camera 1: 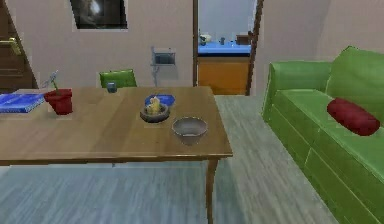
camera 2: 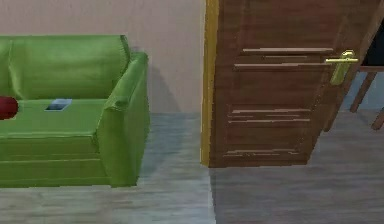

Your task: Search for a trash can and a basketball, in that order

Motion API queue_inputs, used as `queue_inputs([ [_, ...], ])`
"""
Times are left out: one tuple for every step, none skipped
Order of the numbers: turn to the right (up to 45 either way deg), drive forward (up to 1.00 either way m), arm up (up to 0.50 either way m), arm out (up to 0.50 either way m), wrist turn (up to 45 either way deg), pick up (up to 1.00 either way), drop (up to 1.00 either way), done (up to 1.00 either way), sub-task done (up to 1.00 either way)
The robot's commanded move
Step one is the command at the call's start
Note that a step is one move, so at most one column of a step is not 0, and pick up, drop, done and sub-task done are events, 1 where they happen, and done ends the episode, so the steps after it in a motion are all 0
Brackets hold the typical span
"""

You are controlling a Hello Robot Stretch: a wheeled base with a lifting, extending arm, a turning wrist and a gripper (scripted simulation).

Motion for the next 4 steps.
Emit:
queue_inputs([
  [-33.0, 0.00, 0.00, 0.00, 0.0, 0.00, 0.00, 0.00, 0.00],
  [0.0, 0.40, 0.00, 0.00, 0.0, 0.00, 0.00, 0.00, 0.00],
  [-45.0, 0.00, 0.00, 0.00, 0.0, 0.00, 0.00, 0.00, 0.00],
  [-12.0, 0.00, 0.00, 0.00, 0.0, 0.00, 0.00, 0.00, 0.00],
])
